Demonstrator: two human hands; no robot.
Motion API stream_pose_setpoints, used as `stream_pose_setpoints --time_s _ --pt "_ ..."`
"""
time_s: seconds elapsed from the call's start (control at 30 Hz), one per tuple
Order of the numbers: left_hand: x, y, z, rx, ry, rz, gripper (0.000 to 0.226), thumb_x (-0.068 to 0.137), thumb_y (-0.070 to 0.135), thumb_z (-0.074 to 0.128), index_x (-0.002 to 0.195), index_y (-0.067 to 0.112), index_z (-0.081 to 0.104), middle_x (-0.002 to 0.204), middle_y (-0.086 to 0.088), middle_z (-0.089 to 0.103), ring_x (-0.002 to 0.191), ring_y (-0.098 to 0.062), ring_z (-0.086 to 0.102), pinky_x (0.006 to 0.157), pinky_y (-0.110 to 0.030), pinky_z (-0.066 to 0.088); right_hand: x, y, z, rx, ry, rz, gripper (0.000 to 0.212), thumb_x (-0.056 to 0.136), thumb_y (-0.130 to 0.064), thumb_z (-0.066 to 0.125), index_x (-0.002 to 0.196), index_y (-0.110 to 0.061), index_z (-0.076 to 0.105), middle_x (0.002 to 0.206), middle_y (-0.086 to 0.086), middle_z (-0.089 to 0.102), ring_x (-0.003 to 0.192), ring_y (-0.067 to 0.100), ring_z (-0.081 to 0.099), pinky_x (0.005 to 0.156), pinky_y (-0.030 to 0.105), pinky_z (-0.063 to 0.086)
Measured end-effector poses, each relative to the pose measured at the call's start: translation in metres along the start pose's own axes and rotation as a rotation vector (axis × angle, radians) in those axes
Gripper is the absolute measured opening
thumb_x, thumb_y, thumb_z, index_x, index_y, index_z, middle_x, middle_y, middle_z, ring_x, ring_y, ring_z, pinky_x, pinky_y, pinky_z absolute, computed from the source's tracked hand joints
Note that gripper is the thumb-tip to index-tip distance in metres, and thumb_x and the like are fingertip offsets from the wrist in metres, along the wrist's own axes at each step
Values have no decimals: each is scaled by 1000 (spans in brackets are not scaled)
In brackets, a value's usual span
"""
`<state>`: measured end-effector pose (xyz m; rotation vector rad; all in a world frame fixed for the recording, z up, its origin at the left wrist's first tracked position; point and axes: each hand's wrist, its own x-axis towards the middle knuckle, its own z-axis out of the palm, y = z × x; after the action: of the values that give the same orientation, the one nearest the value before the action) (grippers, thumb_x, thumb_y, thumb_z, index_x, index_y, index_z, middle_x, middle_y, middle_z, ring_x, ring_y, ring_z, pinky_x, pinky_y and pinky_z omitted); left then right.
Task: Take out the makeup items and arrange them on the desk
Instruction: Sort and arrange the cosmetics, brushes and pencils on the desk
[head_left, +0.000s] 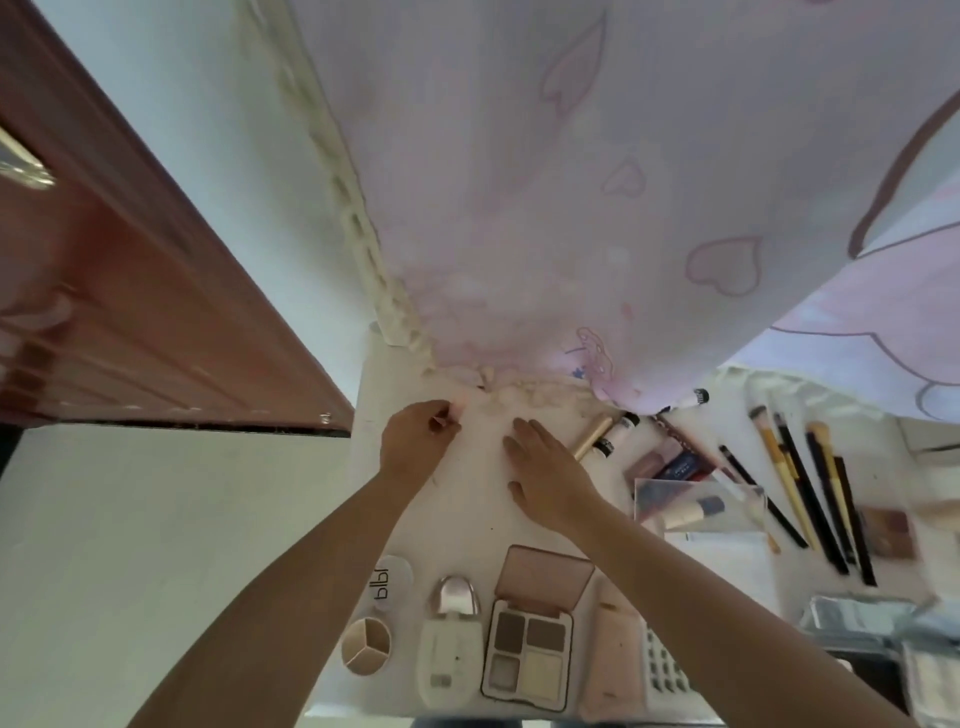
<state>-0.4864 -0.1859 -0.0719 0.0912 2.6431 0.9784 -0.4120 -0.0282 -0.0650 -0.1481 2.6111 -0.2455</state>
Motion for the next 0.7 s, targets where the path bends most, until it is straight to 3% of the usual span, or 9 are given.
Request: stream_pose_setpoints --time_s 0.1,0.2,0.33,0.5,0.63,0.7 --pt "2 -2 6 -40 4 -9 15 81 19 63 91 8 66 91 -7 69 88 -23 61 70 -23 38 0 4 -5 -6 3 -41 51 93 -20 38 141 -7 23 153 8 9 142 22 8 115 32 7" --pt "4 -3 8 -67 13 -9 17 81 19 63 94 8 65 92 -6 67 88 -22 59 69 -22 36 -4 17 -18 -58 72 -59 47 87 -10 41 134 -8 37 145 7 30 136 18 20 112 28 11" --pt "5 -4 10 -52 6 7 15 81 15 62 92 6 63 93 -8 63 89 -25 57 67 -22 32 -15 38 -32 -250 49 -76 45 81 -10 50 126 -15 47 130 5 40 127 23 27 105 35 21" --pt "-5 -7 7 -60 13 -17 39 84 11 59 122 7 52 114 -8 57 102 -21 54 82 -21 36 -19 36 -25 -383 -57 -198 35 84 -5 44 118 -13 50 123 7 42 119 24 32 95 35 26" --pt "-32 -16 6 -101 61 -65 34 84 8 57 118 6 54 97 -5 55 84 -12 47 76 -17 36 -18 36 -30 -372 -20 -224 28 92 -10 39 118 -10 49 123 7 46 117 22 37 94 34 28" --pt "-47 -18 8 -78 40 -32 28 85 9 56 113 6 57 85 1 50 78 -10 44 72 -14 34 -25 34 -41 -187 165 -200 24 92 -14 43 111 -7 54 115 8 54 110 24 47 91 32 33"
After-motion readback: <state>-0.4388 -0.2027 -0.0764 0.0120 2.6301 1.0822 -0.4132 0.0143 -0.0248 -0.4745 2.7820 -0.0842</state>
